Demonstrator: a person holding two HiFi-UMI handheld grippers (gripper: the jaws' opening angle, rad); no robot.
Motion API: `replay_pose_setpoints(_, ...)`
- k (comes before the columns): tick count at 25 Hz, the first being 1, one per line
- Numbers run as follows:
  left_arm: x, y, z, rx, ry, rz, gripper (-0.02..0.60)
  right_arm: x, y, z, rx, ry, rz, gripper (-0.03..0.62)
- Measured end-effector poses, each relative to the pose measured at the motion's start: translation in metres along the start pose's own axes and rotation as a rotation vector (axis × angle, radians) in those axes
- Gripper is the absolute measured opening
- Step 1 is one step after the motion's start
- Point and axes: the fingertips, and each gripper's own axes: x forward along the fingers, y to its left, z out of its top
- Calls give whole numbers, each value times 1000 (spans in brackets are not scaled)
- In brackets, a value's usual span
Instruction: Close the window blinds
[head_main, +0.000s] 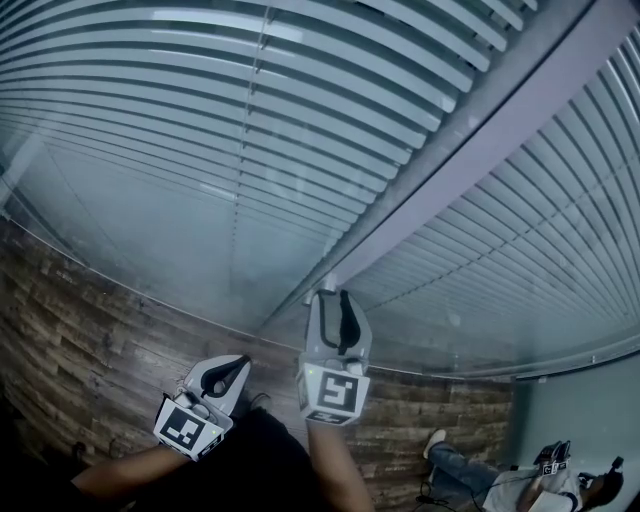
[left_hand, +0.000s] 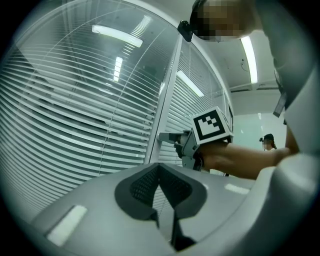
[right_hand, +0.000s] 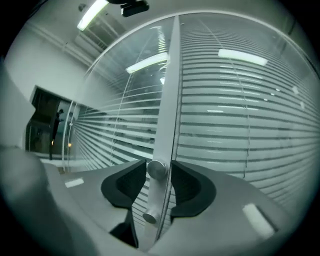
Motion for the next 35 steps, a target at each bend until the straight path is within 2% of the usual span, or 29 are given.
replay_pose_setpoints(3, -4, -2, 7, -10, -13, 12, -2, 2, -3, 5, 168, -23, -15, 150)
replay_pose_setpoints(5, -15, -3, 13, 5, -24, 20, -2, -1, -1, 10, 230, -29, -26, 147)
replay_pose_setpoints(11, -19, 6, 12, 5, 7, 19, -2, -1, -6, 16, 240, -36, -66, 129)
replay_pose_setpoints(17, -17, 10, 16, 40, -2, -53, -2, 8, -6, 13, 152, -2, -63, 127)
replay_pose_setpoints(21, -15, 15, 13, 30, 10, -75, -2, 13, -4, 16, -55, 18, -71, 127)
replay_pose_setpoints(31, -5, 25, 22, 28, -16, -106, -2, 22, 0, 7, -414, 137, -31, 127)
replay_pose_setpoints(33, -1, 26, 23, 24, -17, -110, -2, 25, -2, 6, -407, 138, -45, 129)
replay_pose_setpoints(35, 3, 28, 24, 16, -15, -110, -2, 27, -8, 7, -263, 114, -48, 133)
